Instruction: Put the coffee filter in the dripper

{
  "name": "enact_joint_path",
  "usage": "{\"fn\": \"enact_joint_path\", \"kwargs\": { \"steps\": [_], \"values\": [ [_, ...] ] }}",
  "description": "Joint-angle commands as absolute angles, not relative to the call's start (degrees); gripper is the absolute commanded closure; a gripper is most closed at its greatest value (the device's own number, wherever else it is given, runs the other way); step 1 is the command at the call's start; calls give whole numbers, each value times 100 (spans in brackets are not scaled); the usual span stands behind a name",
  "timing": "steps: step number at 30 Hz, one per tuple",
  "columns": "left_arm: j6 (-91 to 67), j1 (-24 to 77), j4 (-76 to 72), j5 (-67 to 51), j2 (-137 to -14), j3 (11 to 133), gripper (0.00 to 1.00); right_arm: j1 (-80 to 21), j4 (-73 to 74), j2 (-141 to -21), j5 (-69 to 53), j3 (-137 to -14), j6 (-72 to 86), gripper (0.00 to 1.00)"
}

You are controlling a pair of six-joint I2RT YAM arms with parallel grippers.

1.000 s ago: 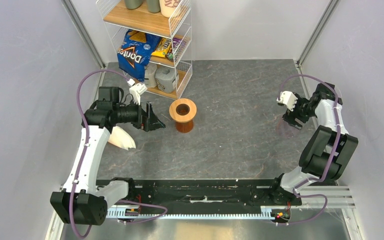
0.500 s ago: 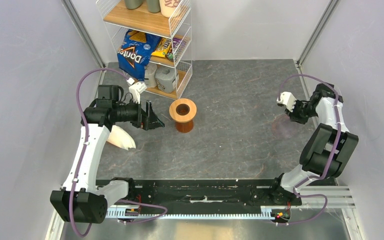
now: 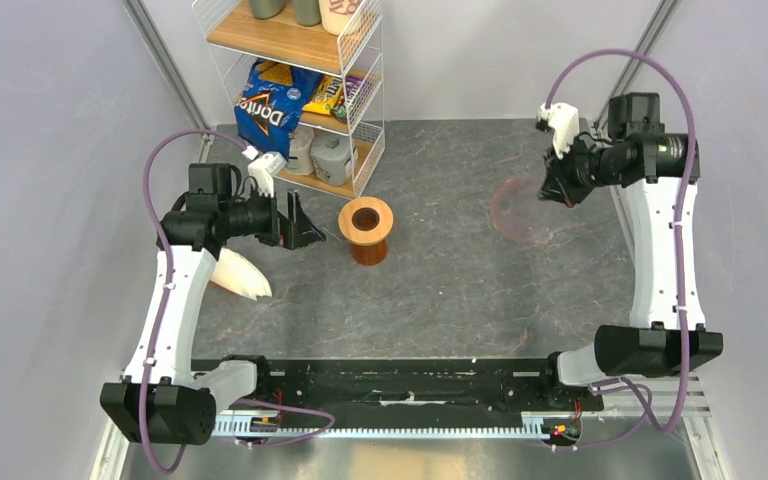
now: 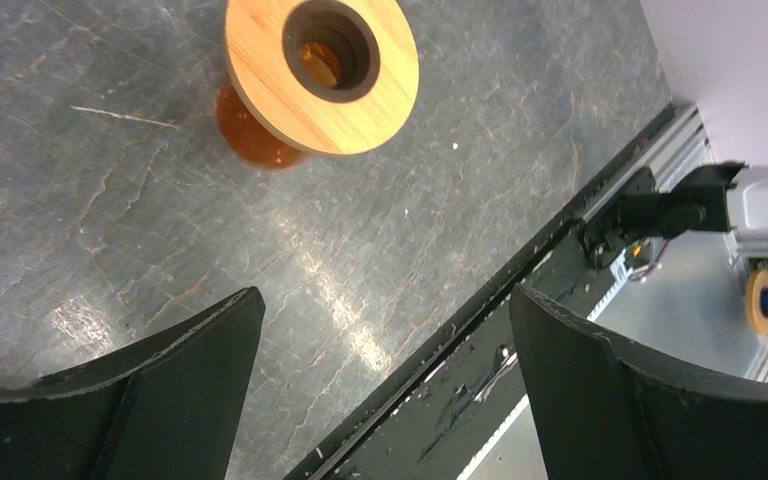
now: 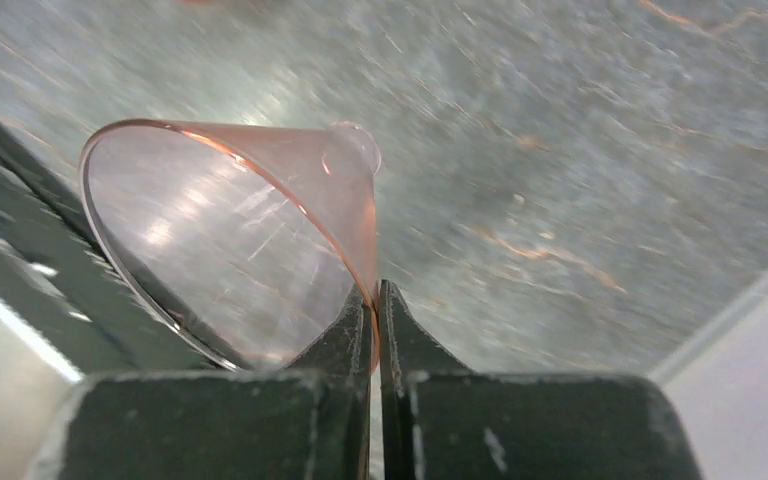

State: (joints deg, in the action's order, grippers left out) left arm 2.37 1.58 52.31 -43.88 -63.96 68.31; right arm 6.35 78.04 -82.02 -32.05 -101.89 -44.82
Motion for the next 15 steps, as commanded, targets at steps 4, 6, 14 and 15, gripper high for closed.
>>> {"fn": "enact_joint_path", "kwargs": {
  "steps": [4,6,14,15],
  "values": [
    [-1186,97,4671,-3301,-6145,7277,0,-387,8657,-9336,-2935,-12177,365,100],
    [-1436,97,4739,-2964,-6128,7375,0,-842,8919,-9706,-2441,-12731,996,100],
    [-1668,97,4889,-2016,-5887,7371,0,-2118,8812,-10851,-1630,-14084,2249,100],
    [-1689,97,4907,-1901,-5848,7336,0,-2247,8740,-10991,-1593,-14203,2372,100]
  ]
}}
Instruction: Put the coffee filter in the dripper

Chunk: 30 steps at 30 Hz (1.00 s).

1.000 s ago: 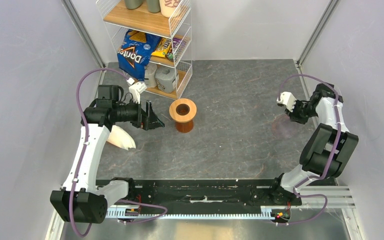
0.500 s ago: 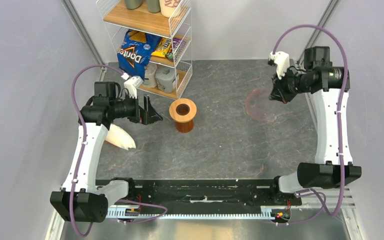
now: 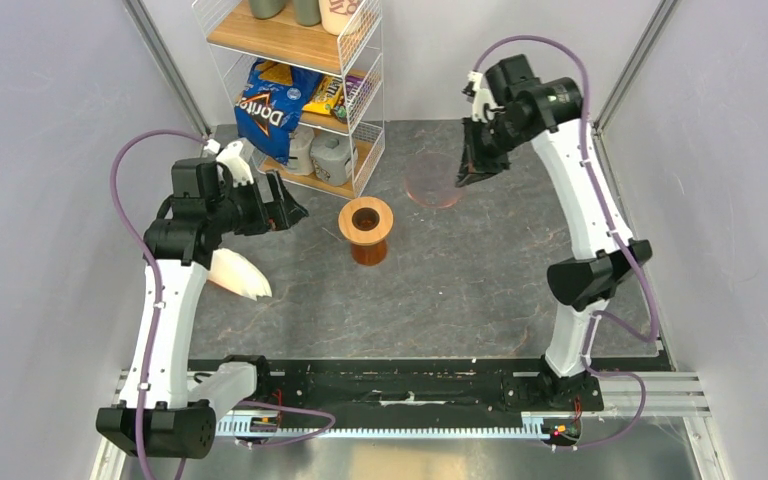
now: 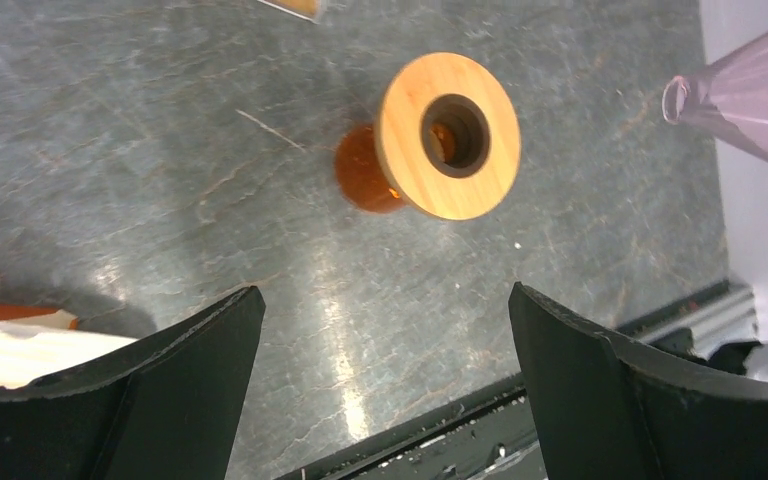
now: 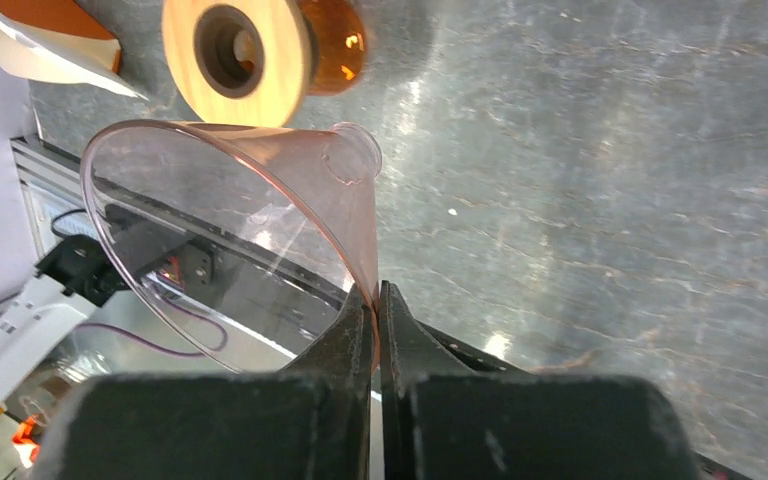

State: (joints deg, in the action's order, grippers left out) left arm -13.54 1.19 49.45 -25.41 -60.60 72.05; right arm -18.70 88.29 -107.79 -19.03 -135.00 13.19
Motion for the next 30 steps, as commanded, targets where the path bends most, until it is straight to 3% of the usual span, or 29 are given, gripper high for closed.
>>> {"fn": "enact_joint_path", "kwargs": {
  "steps": [1,7,11,30],
  "values": [
    [-1666,97,4929,-1821,-5814,7310,0,-2355,8631,-11064,-1571,-14248,2463,100],
    [-1641,97,4993,-1592,-5611,7117,0,-3102,8211,-11680,-1452,-14838,2849,100],
    [-1669,97,4992,-1548,-5539,7024,0,-3248,7589,-11826,-1680,-14498,3348,100],
    [-1494,97,5054,-1376,-5272,6688,0,-3528,7374,-12191,-1548,-13904,3518,100]
  ]
}}
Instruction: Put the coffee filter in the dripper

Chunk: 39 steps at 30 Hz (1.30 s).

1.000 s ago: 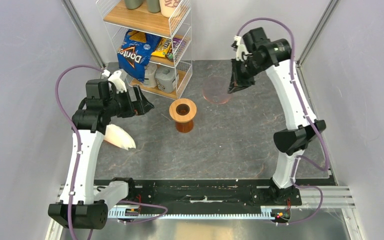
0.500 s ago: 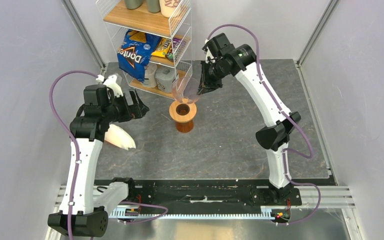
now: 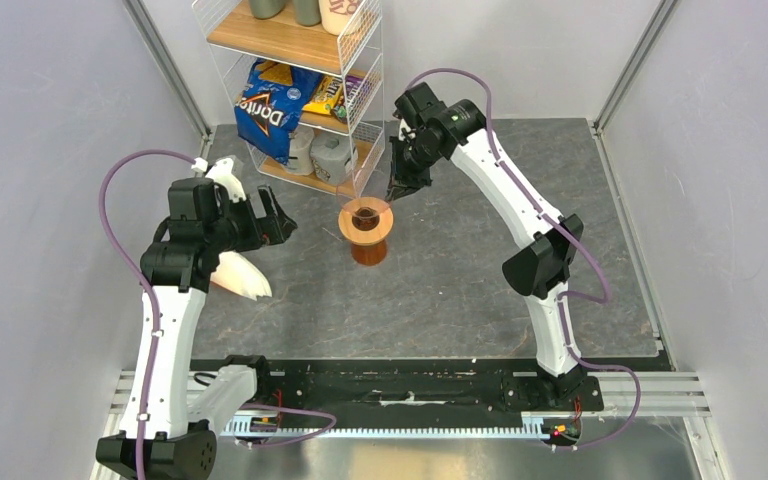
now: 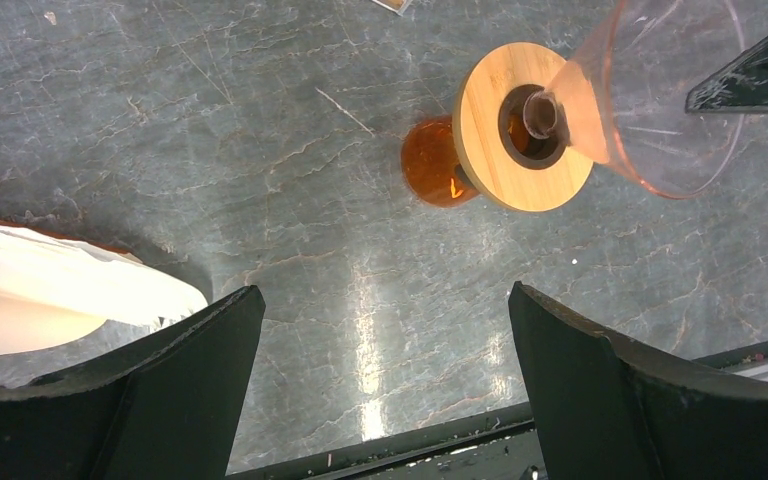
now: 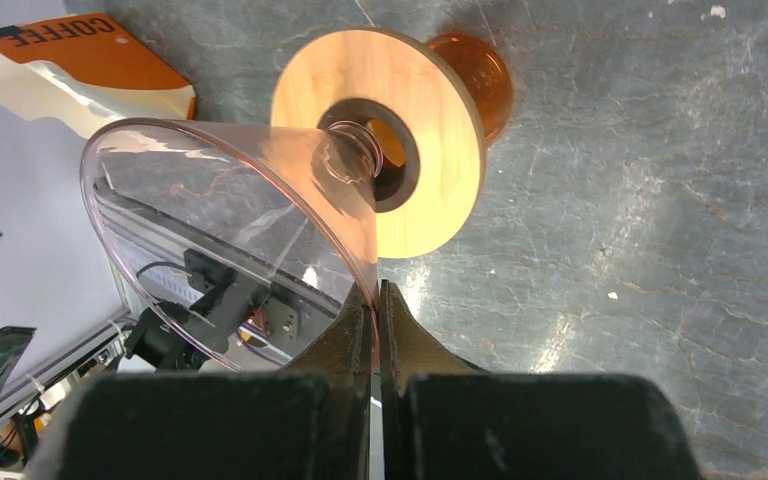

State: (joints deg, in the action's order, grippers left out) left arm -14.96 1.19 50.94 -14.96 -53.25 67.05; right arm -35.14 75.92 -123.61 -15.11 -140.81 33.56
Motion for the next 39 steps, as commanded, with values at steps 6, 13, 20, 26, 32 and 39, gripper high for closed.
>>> {"fn": "enact_joint_path", "kwargs": {
  "steps": [6,13,20,26,32,39],
  "values": [
    [-1499,97,5054,-1380,-5236,6610,0,-3526,7358,-12214,-1638,-13787,3500,100],
    [-1488,97,5054,-1341,-5260,6635,0,-3524,7335,-12367,-1762,-13926,3471,99],
    [-1476,97,5054,-1332,-5294,6631,0,-3480,7304,-12434,-1796,-13894,3482,83],
    [-1431,96,5054,-1310,-5340,6678,0,-3433,7250,-12465,-1975,-13885,3457,66],
    [-1280,97,5116,-1574,-5445,6879,0,-3326,7101,-12281,-2287,-14000,3233,43],
    [-724,94,5227,-2980,-6024,7559,0,-2902,6088,-11181,-3072,-13420,1814,3]
  ]
}}
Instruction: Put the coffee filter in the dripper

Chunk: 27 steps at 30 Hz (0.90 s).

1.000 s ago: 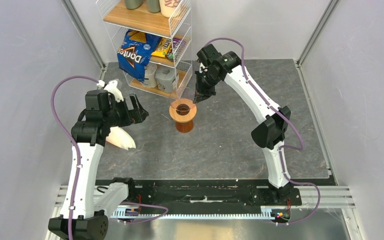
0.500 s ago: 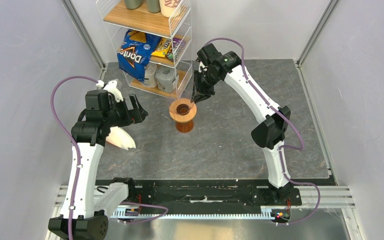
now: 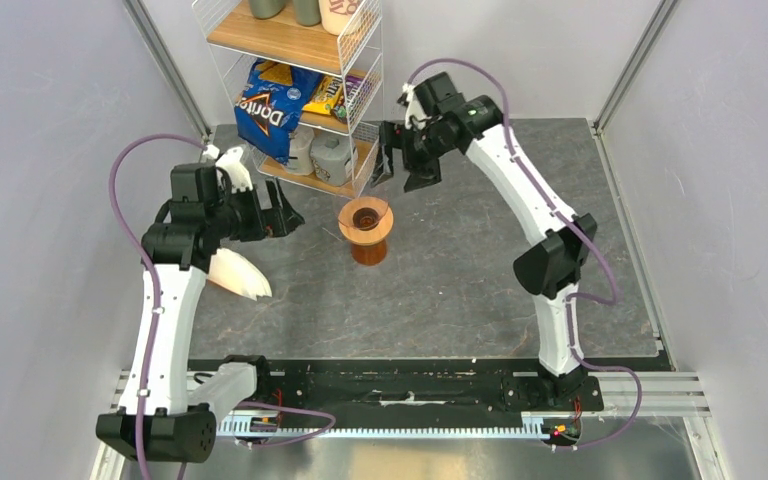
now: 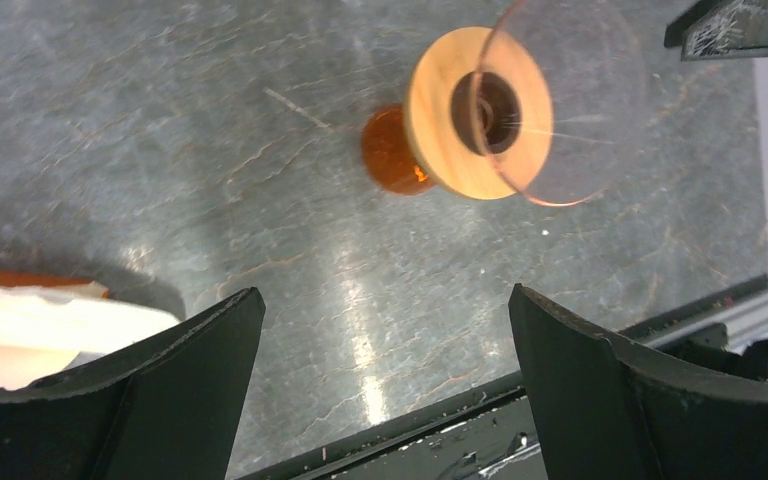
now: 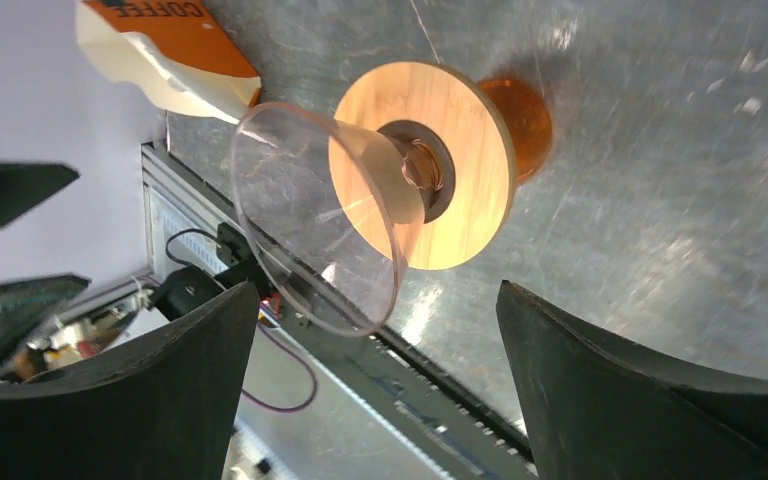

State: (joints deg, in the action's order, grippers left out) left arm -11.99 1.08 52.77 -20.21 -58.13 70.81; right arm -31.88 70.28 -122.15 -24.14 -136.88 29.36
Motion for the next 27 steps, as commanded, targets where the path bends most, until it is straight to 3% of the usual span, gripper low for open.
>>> {"fn": "enact_joint_path", "kwargs": {
  "steps": [1,3,6,8,10,14,18,27],
  "values": [
    [-789,97,5185,-3058,-6079,7625,0,-2818,5853,-10956,-3164,-13159,1474,3],
    [-917,93,5128,-3195,-6183,7753,0,-2702,5200,-10401,-3258,-12483,863,3],
    [-1030,87,4829,-3372,-6250,7766,0,-2625,3684,-9396,-2397,-10942,931,3],
    [-1034,88,4720,-3578,-6366,7803,0,-2523,3311,-9096,-2873,-10466,666,3],
    [-1234,88,4588,-3548,-6503,7802,0,-2521,3885,-9367,-3101,-10751,643,6],
    [-1446,88,4285,-3766,-6934,7688,4,-2530,4963,-10163,-3033,-11300,957,3],
    [-1649,101,3965,-4132,-7449,7630,16,-2534,4921,-10520,-3395,-11253,1090,3],
    [-1877,414,3518,-4059,-7906,7300,30,-2626,4410,-10816,-4200,-11032,1602,6]
  ]
}}
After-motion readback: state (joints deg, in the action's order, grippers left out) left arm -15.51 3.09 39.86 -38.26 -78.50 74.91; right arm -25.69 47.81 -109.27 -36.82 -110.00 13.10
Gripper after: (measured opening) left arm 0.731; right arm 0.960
